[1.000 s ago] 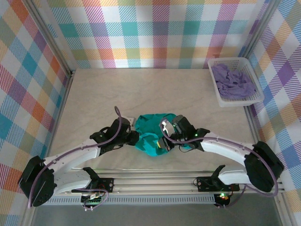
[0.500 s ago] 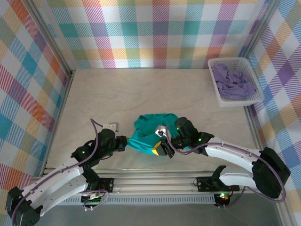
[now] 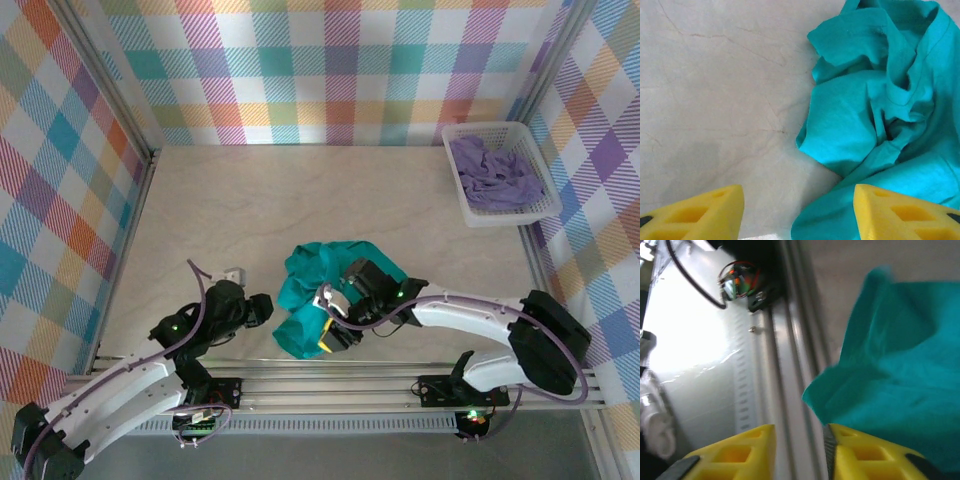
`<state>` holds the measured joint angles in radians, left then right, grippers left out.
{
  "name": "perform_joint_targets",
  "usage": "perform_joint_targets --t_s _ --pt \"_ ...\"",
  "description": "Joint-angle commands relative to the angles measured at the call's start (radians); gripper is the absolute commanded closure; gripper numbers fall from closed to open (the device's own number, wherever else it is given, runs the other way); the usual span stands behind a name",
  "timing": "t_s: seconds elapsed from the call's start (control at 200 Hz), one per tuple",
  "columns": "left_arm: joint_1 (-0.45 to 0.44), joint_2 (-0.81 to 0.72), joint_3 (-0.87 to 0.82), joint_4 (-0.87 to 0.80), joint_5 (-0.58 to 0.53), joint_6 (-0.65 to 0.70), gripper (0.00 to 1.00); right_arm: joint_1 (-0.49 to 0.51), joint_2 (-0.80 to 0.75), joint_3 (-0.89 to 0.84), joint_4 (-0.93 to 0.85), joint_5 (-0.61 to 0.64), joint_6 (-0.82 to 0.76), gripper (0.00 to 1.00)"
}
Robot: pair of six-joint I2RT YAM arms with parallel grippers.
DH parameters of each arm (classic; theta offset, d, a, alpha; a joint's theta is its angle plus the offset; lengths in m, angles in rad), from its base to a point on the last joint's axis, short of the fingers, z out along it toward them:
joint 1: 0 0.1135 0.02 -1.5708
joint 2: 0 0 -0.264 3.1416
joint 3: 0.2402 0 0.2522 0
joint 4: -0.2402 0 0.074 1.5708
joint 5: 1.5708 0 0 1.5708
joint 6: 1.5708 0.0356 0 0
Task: Fold the inside-out t-shirt
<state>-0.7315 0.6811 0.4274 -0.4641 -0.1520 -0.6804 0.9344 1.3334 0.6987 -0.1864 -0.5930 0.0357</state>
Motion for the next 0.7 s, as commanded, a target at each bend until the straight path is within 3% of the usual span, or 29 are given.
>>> perform_joint_targets --t_s 0.0,0.11,0.225,0.41,0.515,0.61,0.65,0.695 --pt "0.012 0.151 0.122 0.099 -0.054 0.061 0.35 -0.126 -0.076 0.049 0.017 0.140 0.086 0.59" --pt "0.086 0.394 0.237 0.176 0.021 0.086 0.33 -0.310 -0.073 0.050 0.058 0.279 0.285 0.46" --pt "0.174 0.613 0.330 0.312 0.147 0.085 0.28 -0.415 0.054 0.152 -0.068 0.472 0.267 0.38" --pt "0.233 0.922 0.512 0.346 0.308 0.092 0.26 -0.485 0.323 0.307 -0.038 0.444 0.234 0.28" --pt "0.233 1.028 0.562 0.378 0.389 0.072 0.31 -0.484 0.477 0.397 -0.051 0.381 0.237 0.27" --pt "0.233 1.068 0.569 0.403 0.413 0.060 0.48 -0.475 0.540 0.434 -0.025 0.291 0.244 0.35" --pt "0.233 1.071 0.566 0.414 0.413 0.060 0.57 -0.472 0.548 0.440 0.000 0.240 0.245 0.46" --pt "0.235 1.070 0.563 0.428 0.412 0.064 0.71 -0.472 0.553 0.453 0.016 0.208 0.249 0.65"
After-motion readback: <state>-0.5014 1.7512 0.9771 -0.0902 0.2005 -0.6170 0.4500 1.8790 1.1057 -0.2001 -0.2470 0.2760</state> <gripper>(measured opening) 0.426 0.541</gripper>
